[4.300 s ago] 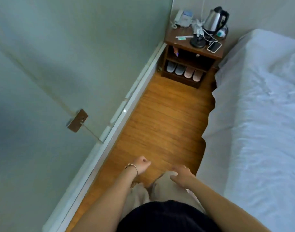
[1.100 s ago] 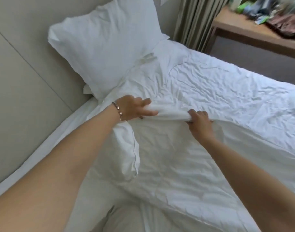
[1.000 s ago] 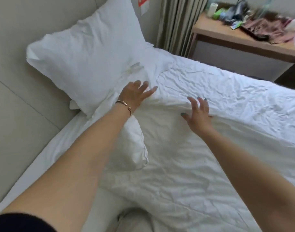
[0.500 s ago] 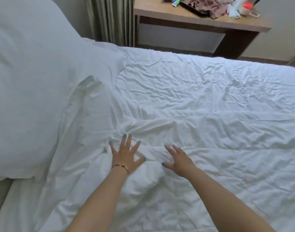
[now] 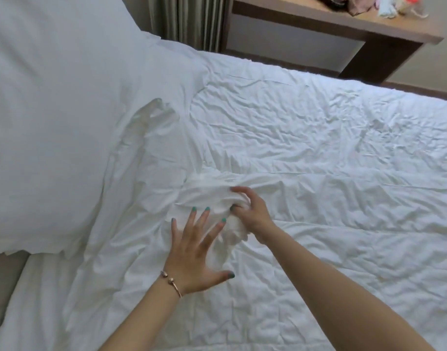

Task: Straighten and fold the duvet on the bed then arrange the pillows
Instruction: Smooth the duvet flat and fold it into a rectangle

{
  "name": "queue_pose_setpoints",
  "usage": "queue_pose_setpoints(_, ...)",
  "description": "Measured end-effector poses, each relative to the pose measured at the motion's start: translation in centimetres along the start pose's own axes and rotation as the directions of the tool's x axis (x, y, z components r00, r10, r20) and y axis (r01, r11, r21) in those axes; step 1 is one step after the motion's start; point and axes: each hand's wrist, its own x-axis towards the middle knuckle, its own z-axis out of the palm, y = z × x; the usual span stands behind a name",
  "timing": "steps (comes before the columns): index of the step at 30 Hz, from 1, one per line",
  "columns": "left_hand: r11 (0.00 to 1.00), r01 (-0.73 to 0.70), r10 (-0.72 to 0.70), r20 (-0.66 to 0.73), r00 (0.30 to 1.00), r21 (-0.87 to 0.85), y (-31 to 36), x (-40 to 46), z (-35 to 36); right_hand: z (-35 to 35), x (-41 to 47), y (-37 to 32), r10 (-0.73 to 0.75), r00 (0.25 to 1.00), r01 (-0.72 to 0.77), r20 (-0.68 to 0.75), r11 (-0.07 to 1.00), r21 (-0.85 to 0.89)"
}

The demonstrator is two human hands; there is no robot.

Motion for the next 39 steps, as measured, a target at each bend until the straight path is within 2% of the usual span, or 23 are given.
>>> queue_pose_setpoints(2, 0.994, -0.012, 0.023, -0.103, 0.994, 0.11, -0.5, 1.3, 0.3, 0.4, 1.7, -3.7, -0.032, 0.999, 0.03, 0.008, 0.991, 0.13)
queue_pose_setpoints(5, 0.988, 0.082, -0.03, -0.364, 0.931, 0.127, -4.0, 4.7, -1.3, 1.2, 3.5, -7.0, -0.069, 0.979, 0.014, 0.189, 0.961, 0.276)
queue_pose_setpoints(7, 0.944, 0.304, -0.229, -0.402, 0.887, 0.131, -7.5, 6.4, -3.7, 1.3, 4.2, -7.3, -0.062, 0.963, -0.027, 0.261, 0.946, 0.324)
queue_pose_setpoints(8, 0.864, 0.5, -0.425, -0.445, 0.788, 0.06, -8.9, 7.2, -5.0, 1.3, 4.3, -7.0, -0.057, 0.969, -0.006, 0.24, 0.967, 0.253)
queue_pose_setpoints(9, 0.729, 0.685, -0.587, -0.515, 0.624, -0.001, -9.6, 8.1, -6.2, 1.3, 4.4, -6.5, -0.053, 0.978, 0.021, 0.204, 0.988, 0.155)
queue_pose_setpoints(10, 0.626, 0.779, -0.647, -0.583, 0.493, -0.035, -9.6, 9.2, -7.2, 1.3, 4.4, -5.7, -0.051, 0.984, 0.039, 0.172, 0.997, 0.069)
queue_pose_setpoints(11, 0.64, 0.768, -0.595, -0.641, 0.485, -0.013, -9.0, 10.2, -7.8, 1.5, 4.4, -4.8, -0.046, 0.987, 0.047, 0.156, 0.999, 0.003)
queue_pose_setpoints(12, 0.754, 0.649, -0.428, -0.672, 0.605, 0.104, -8.3, 11.4, -7.9, 1.6, 4.3, -3.7, -0.045, 0.988, 0.053, 0.149, 0.997, -0.053)
queue_pose_setpoints(13, 0.852, 0.436, -0.192, -0.603, 0.774, 0.289, -7.4, 12.7, -7.8, 1.7, 4.1, -2.6, -0.043, 0.988, 0.059, 0.148, 0.992, -0.108)
queue_pose_setpoints(14, 0.874, 0.221, -0.012, -0.436, 0.9, 0.432, -7.0, 13.8, -7.3, 1.6, 4.1, -1.5, -0.044, 0.988, 0.068, 0.145, 0.984, -0.166)
queue_pose_setpoints(15, 0.862, 0.092, 0.025, -0.224, 0.974, 0.499, -7.3, 14.8, -7.1, 1.2, 3.9, -0.6, -0.046, 0.988, 0.077, 0.147, 0.974, -0.213)
queue_pose_setpoints(16, 0.851, 0.081, -0.084, -0.018, 0.996, 0.52, -8.2, 15.4, -6.9, 0.5, 3.7, 0.1, -0.037, 0.987, 0.075, 0.156, 0.965, -0.25)
queue_pose_setpoints(17, 0.822, 0.153, -0.285, 0.164, 0.944, 0.549, -9.5, 15.7, -6.8, -0.3, 3.6, 0.9, -0.009, 0.986, 0.057, 0.168, 0.957, -0.286)
queue_pose_setpoints(18, 0.777, 0.254, -0.472, 0.265, 0.841, 0.576, -10.9, 15.8, -6.6, -1.4, 3.4, 1.5, 0.026, 0.983, 0.034, 0.18, 0.946, -0.321)
queue_pose_setpoints(19, 0.732, 0.322, -0.589, 0.32, 0.742, 0.601, -11.6, 16.0, -6.6, -2.6, 3.1, 2.1, 0.061, 0.98, 0.01, 0.187, 0.933, -0.359)
queue_pose_setpoints(20, 0.701, 0.356, -0.642, 0.328, 0.693, 0.618, -11.7, 16.4, -6.6, -4.0, 2.9, 2.6, 0.086, 0.98, -0.008, 0.181, 0.919, -0.395)
queue_pose_setpoints(21, 0.686, 0.363, -0.655, 0.318, 0.685, 0.631, -11.0, 17.0, -6.8, -5.4, 2.8, 3.1, 0.103, 0.981, -0.024, 0.163, 0.905, -0.425)
queue_pose_setpoints(22, 0.701, 0.351, -0.62, 0.287, 0.73, 0.621, -9.8, 17.7, -6.6, -6.9, 2.7, 3.6, 0.116, 0.984, -0.042, 0.137, 0.89, -0.455)
queue_pose_setpoints(25, 0.876, 0.164, -0.323, 0.3, 0.898, 0.453, -5.5, 19.3, -4.2, -11.2, 2.8, 4.5, 0.149, 0.988, -0.108, 0.046, 0.864, -0.492)
queue_pose_setpoints(29, 0.93, -0.002, -0.196, 0.499, 0.844, 0.368, -2.1, 19.3, 0.2, -16.4, 3.0, 6.6, 0.118, 0.989, -0.146, -0.088, 0.844, -0.516)
queue_pose_setpoints(32, 0.952, -0.012, -0.151, 0.504, 0.85, 0.305, 0.5, 19.9, 3.6, -20.0, 3.5, 8.8, 0.059, 0.989, -0.128, -0.133, 0.79, -0.6)
queue_pose_setpoints(36, 0.93, 0.295, -0.361, 0.392, 0.846, 0.219, 3.4, 22.7, 7.6, -24.8, 7.4, 10.8, -0.029, 0.988, -0.106, -0.151, 0.584, -0.805)
queue_pose_setpoints(39, 0.848, 0.35, -0.503, 0.393, 0.77, 0.399, 4.1, 21.9, 11.6, -27.7, 11.5, 12.2, -0.039, 0.971, -0.188, -0.235, 0.479, -0.858)
